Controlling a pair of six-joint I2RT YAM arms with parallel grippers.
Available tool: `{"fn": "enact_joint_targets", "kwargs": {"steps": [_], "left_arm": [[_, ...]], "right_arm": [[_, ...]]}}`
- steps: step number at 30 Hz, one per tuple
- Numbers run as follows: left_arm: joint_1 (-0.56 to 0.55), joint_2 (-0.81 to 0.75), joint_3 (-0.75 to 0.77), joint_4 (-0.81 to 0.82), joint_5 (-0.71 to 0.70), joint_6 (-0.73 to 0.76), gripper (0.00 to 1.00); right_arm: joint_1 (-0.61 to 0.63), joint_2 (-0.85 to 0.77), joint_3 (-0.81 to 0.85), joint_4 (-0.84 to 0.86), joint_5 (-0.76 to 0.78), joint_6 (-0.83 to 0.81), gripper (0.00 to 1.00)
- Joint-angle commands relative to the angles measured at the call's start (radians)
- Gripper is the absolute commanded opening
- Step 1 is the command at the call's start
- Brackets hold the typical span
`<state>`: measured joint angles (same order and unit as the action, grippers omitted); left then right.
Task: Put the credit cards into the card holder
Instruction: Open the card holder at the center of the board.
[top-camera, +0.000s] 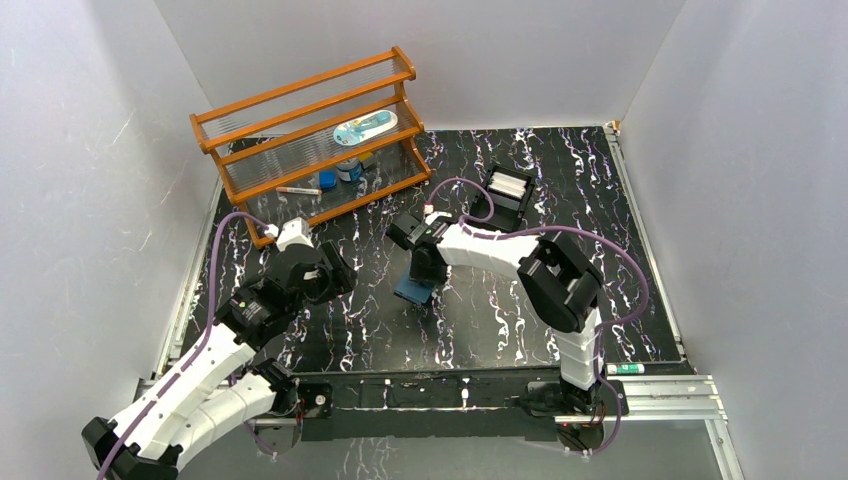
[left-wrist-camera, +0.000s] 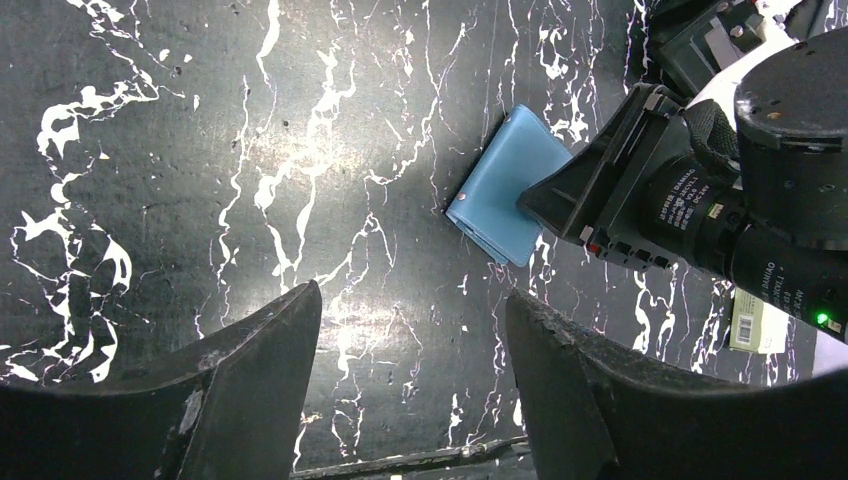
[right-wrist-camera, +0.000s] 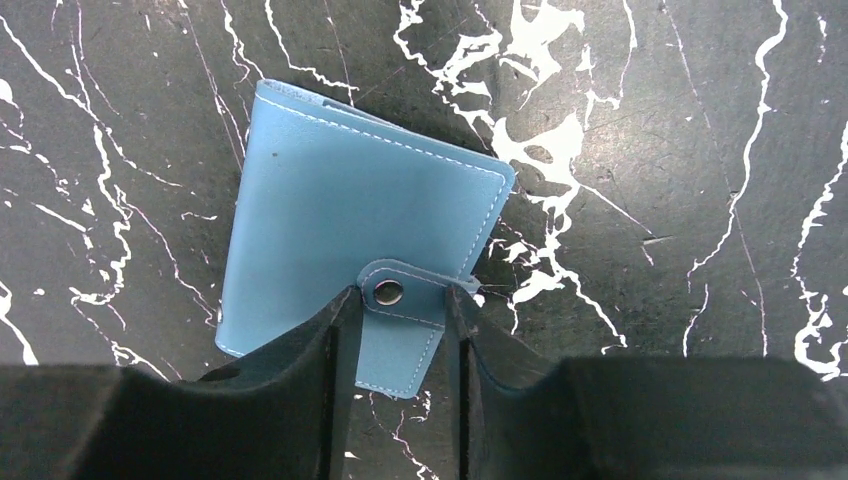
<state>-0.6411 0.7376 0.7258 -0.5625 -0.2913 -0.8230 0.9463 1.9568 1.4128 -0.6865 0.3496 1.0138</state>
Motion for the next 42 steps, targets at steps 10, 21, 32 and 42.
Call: {"fn": "enact_joint_targets", "kwargs": {"steps": [10,21,32,42], "left_arm": [[0.003,0.019,-0.002,-0.037,-0.019,-0.018,0.66],[0.003,0.132,-0.037,0.035,0.158,-0.053,0.57],[0.003,0.265,-0.069,0.448,0.585,-0.113,0.64],[0.003,0.411,-0.040,0.550,0.710,-0.104,0.69]], "right_arm": [[-0.001,-0.065,-0.064,0.038,0.045,-0.123,0.03],[-0.002,-0.332,-0.303,0.261,-0.095,-0.304,0.00],[-0.002,-0.609,-0.520,0.484,-0.269,-0.383,0.00],[0.000,-0.639,-0.512,0.444,-0.304,-0.396,0.00]]}}
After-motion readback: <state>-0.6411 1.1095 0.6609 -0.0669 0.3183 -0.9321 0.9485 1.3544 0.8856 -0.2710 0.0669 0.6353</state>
